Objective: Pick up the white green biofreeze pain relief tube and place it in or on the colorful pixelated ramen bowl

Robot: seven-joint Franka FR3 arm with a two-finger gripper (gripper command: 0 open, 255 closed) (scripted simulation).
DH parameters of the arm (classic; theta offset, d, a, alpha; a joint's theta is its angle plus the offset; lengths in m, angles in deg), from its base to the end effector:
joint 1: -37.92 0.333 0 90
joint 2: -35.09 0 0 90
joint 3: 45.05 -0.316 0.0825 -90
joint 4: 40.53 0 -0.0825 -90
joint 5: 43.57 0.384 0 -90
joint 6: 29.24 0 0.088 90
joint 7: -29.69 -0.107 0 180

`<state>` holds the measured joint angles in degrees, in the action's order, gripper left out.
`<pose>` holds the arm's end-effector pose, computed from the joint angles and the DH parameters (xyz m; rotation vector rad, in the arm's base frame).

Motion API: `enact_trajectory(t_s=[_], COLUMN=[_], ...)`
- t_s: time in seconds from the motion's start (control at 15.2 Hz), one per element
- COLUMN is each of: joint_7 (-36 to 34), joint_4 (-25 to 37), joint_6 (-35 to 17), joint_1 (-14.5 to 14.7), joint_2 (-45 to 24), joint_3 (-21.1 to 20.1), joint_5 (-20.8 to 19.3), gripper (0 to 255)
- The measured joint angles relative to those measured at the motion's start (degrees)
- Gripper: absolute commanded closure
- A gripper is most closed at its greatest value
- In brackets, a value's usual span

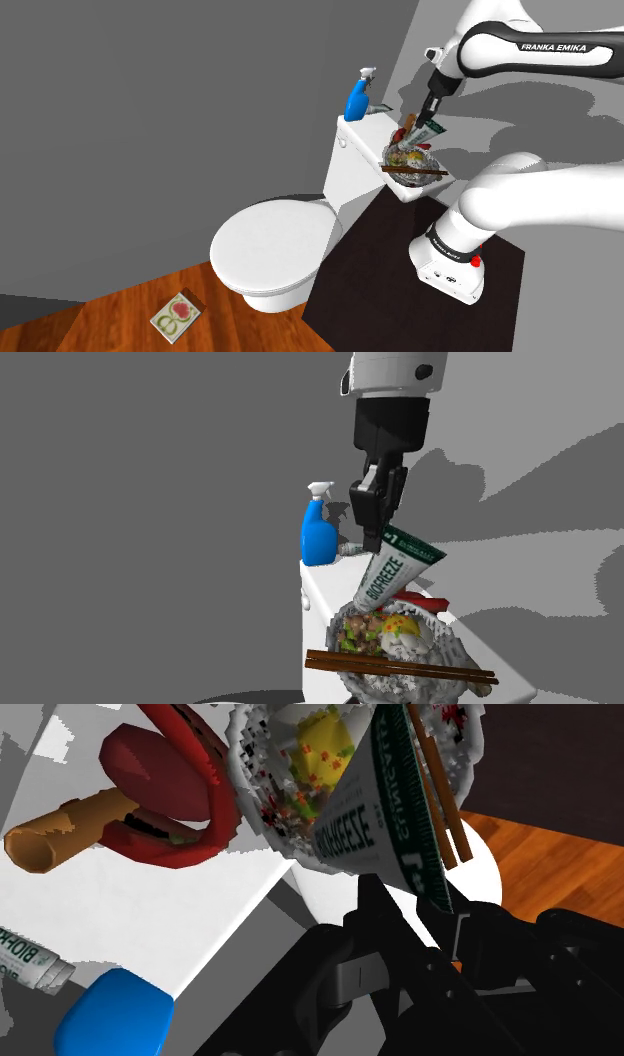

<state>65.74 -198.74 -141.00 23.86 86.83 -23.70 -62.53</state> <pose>0.2373 -0.1884 0.4470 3.0602 0.3850 0.0777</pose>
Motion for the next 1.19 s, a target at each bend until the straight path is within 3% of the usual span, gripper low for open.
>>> enact_trajectory(t_s=[0.46, 0.53, 0.92, 1.19], joint_7=[-0.07, -0.07, -0.07, -0.08], joint_4=[-1.15, -1.15, -1.15, 3.38], joint_6=[-1.24, -1.25, -1.25, 4.91], joint_1=[-0.2, -0.2, -0.2, 0.46], joint_2=[-0.09, -0.08, -0.08, 1.62], joint_3=[0.33, 0.33, 0.33, -1.73], joint_5=[-0.38, -0.38, -0.39, 1.43], gripper=[255, 0, 0, 0])
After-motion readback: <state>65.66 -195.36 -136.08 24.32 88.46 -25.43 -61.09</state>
